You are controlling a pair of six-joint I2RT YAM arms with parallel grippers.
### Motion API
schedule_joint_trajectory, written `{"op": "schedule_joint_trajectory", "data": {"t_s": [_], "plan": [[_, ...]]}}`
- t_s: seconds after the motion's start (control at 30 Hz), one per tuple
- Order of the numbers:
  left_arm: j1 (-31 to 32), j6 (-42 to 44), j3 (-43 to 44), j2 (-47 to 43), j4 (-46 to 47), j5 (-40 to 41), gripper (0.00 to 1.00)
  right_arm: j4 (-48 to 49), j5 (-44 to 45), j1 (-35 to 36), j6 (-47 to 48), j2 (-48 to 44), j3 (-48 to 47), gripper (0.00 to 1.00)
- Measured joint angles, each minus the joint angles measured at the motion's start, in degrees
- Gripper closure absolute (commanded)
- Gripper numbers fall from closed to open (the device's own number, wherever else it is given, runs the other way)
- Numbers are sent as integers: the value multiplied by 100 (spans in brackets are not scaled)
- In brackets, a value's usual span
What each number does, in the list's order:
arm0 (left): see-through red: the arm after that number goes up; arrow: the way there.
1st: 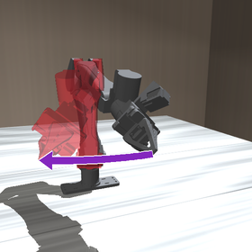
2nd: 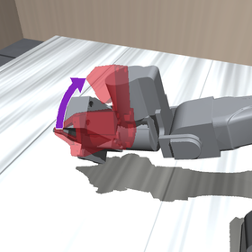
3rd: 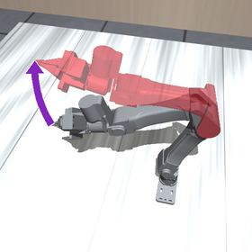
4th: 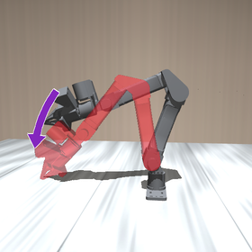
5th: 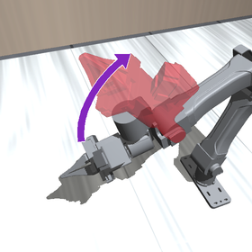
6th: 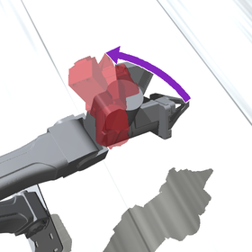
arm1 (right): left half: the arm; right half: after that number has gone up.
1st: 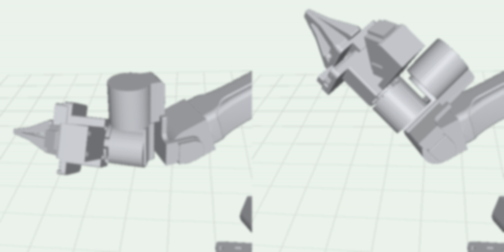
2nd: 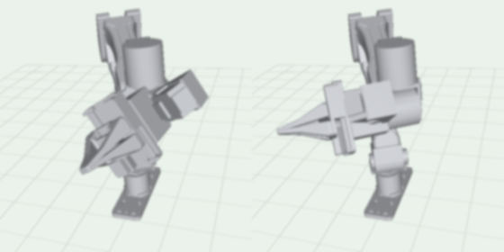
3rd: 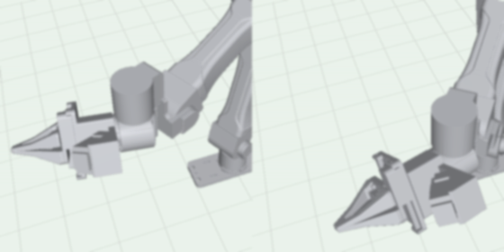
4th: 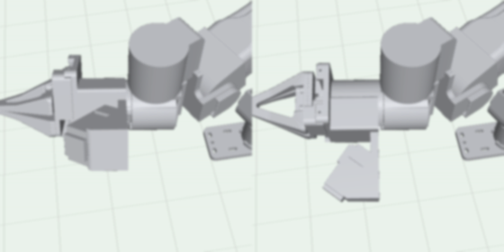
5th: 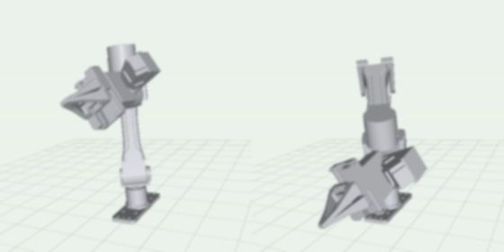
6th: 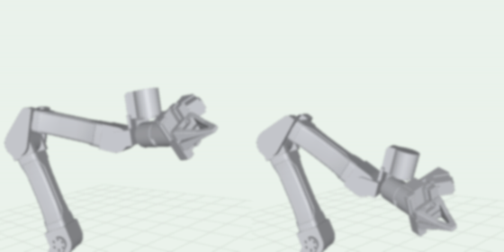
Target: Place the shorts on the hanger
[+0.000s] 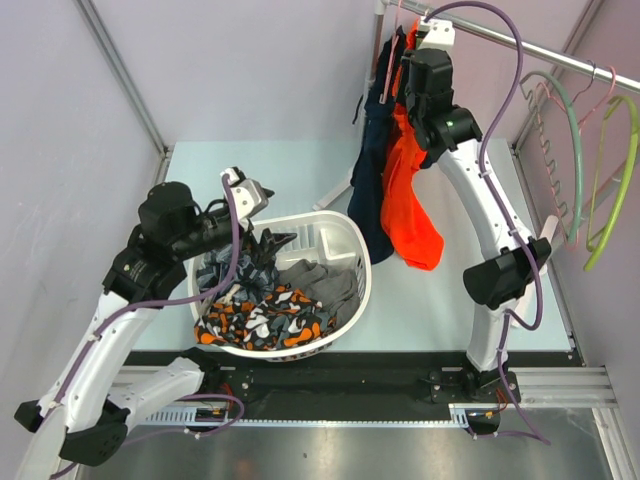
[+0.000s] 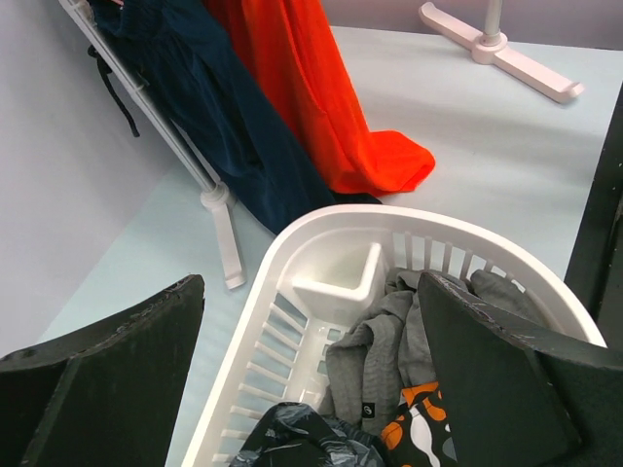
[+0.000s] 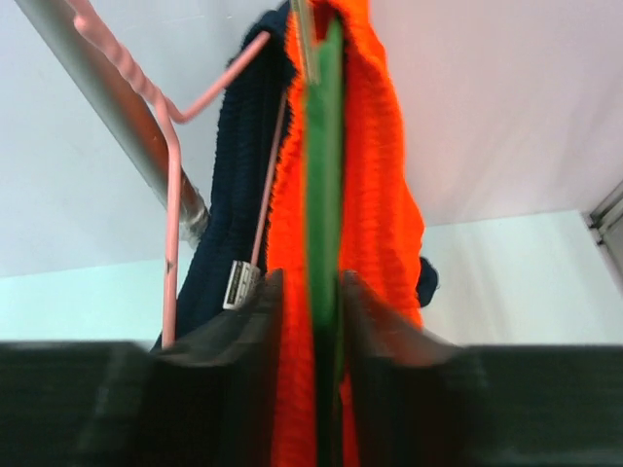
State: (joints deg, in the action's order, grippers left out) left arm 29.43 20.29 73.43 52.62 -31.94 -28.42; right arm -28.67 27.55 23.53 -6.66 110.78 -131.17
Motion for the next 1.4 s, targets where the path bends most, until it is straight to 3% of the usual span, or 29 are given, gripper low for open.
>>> {"op": "schedule_joint_trajectory", "data": {"t_s": [0.2, 0.33, 0.5, 0.7, 0.9, 1.13, 1.4], "plan": [[-256, -273, -39, 17, -2, -33, 4, 205, -105, 83, 44, -149, 153, 33], [-726, -623, -50, 70, 17, -219, 2, 573, -223, 232, 229, -1080, 1353, 23], [-1246, -997, 33, 326, 2, -457, 0, 831, -402, 525, 525, -2597, 2603, 1], [-1613, -1080, 1036, 1115, -588, -490, 0, 1001, -850, 730, 861, -4295, 3681, 0], [-1904, -977, 1655, 1486, -1414, -584, 0, 551, -1740, 645, 1034, -5449, 4341, 0], [-1926, -616, 1080, 1071, -1963, -310, 0, -673, -3027, 227, 1132, -6384, 5254, 0], [-1930, -470, 289, 304, -2140, 138, 0, -1478, -3740, -31, 1237, -6870, 5652, 0]]}}
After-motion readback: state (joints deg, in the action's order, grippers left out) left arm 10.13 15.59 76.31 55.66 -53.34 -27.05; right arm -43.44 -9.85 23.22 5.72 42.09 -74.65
